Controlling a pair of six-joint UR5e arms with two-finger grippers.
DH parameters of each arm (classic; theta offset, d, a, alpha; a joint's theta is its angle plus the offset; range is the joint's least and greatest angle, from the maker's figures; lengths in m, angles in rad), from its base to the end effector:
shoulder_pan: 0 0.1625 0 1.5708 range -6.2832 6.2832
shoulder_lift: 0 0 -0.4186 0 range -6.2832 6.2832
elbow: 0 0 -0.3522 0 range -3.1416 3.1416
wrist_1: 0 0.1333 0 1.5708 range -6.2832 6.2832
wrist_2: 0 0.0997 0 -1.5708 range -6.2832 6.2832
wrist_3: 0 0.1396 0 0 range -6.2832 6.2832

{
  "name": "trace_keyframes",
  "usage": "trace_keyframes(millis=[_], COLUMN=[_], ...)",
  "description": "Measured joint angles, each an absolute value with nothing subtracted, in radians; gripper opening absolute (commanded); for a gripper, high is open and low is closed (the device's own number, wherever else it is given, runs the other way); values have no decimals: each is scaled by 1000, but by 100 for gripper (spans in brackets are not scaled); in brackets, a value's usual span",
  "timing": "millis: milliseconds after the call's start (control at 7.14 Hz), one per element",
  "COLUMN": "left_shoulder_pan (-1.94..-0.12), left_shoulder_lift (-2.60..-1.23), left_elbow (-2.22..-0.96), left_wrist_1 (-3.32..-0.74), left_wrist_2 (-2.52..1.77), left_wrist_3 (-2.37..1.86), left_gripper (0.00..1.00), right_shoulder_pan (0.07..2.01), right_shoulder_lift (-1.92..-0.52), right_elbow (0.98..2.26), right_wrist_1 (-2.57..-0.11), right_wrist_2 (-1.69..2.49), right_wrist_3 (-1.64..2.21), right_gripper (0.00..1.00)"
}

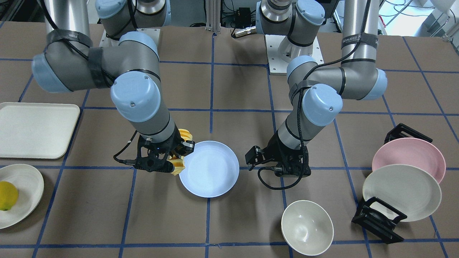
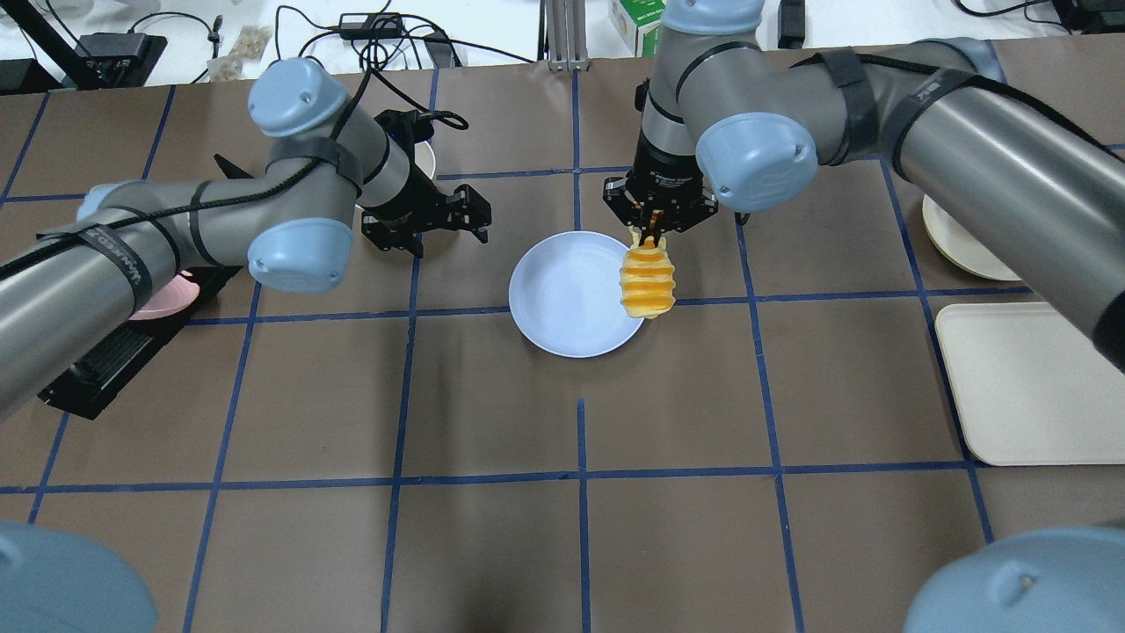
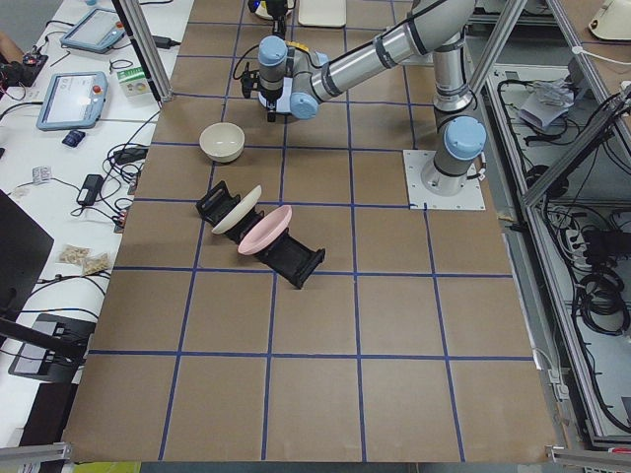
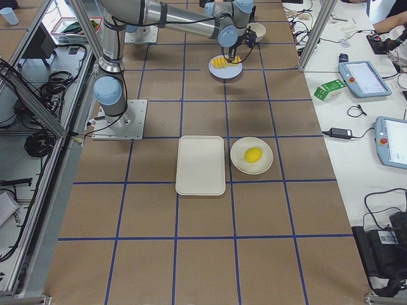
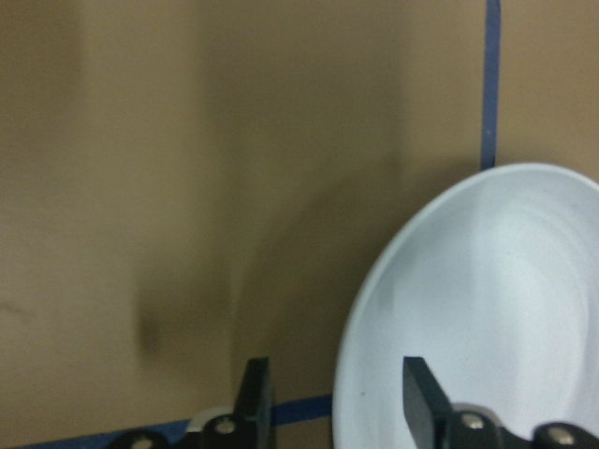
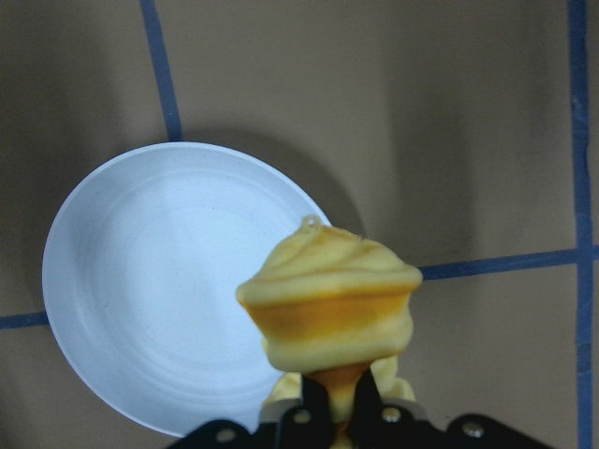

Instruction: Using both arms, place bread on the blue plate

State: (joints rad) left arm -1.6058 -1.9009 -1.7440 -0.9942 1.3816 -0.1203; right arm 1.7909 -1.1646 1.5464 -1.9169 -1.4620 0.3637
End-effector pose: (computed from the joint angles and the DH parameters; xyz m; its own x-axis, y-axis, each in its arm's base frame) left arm -0.1788 -0.5478 0.2592 -0.9782 -0.0718 0.1950 -0.0831 0.9953 -0.0502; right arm 0.2730 -0.5403 0.2736 -0.9851 0.1476 -0.0887 0.1415 0.9873 0.0720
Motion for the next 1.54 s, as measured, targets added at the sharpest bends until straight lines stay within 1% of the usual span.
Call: trace_keyframes(millis=[280, 560, 700, 980, 1120, 1260, 1540], left_shoulder_pan=[-1610, -1614, -1616, -1620, -1627, -1642, -1669], left_shoulder_lift=[-1815, -1725, -1683, -1624, -1609, -1602, -1605], left_elbow=[-1629, -1596, -1591, -1591, -1593, -1590, -1587], left_wrist_1=[-1271, -1398, -1436, -1479, -1495, -1509, -1506], left_wrist_2=[1479, 1496, 1499, 1518, 1530, 1550, 1614], left_wrist_3=[-118, -112, -108, -105, -105, -104, -64], left_gripper=[100, 100, 100, 100, 100, 100, 100], right_shoulder_pan=[1855, 1895, 1902, 1906, 1906, 1907, 1907], right_shoulder_lift=[-1111, -1057, -1034, -1004, -1000, -998, -996], right_elbow=[1530, 1490, 1478, 1472, 1473, 1474, 1475], right_wrist_1=[-1974, -1986, -1987, -1990, -1997, -2000, -2002], right_wrist_2=[-1461, -1462, -1463, -1464, -1465, -1465, -1466], right_wrist_3=[448, 485, 491, 494, 492, 487, 480], right_gripper=[0, 0, 14, 65, 86, 91, 97])
